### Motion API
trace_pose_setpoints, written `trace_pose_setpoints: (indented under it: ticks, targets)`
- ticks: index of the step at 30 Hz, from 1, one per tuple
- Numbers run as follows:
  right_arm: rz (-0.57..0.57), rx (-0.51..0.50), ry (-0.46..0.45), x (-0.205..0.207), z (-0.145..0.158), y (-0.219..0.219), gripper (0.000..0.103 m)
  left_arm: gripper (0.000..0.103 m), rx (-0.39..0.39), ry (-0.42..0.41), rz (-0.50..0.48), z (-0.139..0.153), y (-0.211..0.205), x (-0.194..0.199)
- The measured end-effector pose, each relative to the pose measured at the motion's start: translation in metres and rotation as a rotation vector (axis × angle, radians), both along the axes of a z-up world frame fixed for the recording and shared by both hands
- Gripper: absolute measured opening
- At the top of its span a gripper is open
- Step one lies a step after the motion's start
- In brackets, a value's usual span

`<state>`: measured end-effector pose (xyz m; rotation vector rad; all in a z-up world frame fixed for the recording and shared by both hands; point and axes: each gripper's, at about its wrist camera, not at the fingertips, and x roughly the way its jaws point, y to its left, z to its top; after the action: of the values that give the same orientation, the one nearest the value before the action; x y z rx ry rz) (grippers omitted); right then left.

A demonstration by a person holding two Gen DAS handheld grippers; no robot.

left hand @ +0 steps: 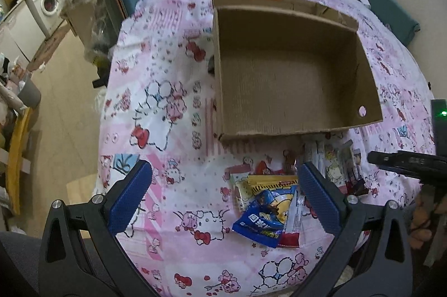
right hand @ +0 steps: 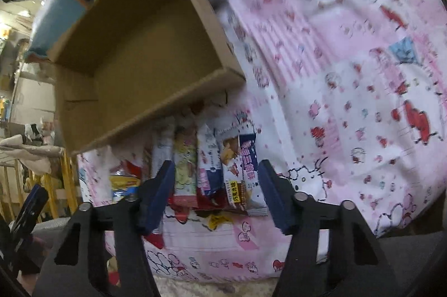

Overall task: Organize snacks
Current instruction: 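Grasp the blue-yellow chip bag with left tool while right tool grasps a chocolate bar packet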

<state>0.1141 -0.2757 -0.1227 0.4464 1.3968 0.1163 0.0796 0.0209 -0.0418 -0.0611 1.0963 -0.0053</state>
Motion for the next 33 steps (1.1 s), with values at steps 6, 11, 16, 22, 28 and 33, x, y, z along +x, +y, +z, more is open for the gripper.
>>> trace_pose_setpoints:
  ticks: [6, 11, 16, 22, 28, 33]
  targets:
    - [0.013, -0.102, 0.026, 0.002, -0.017, 0.003, 0.034, 0.103, 0.003, 0.008, -0.006, -0.008, 0.000, -0.003]
    - [0.083, -0.086, 0.090, -0.001, -0.044, 0.022, 0.027, 0.103, 0.008, 0.044, -0.004, -0.017, 0.000, 0.000]
    - [0.106, -0.105, 0.069, -0.003, -0.040, 0.028, 0.018, 0.103, 0.004, 0.070, 0.001, -0.025, 0.004, -0.002]
    - [0.038, 0.030, -0.029, -0.012, 0.003, 0.005, 0.018, 0.102, -0.028, 0.104, 0.014, -0.030, 0.011, 0.001]
    - [0.029, 0.278, -0.174, -0.033, 0.037, -0.002, 0.018, 0.097, -0.038, 0.159, -0.005, -0.039, 0.009, 0.007]
    - [0.028, 0.324, -0.179, -0.034, 0.035, 0.006, 0.018, 0.084, -0.013, 0.264, -0.151, -0.063, -0.034, 0.001]
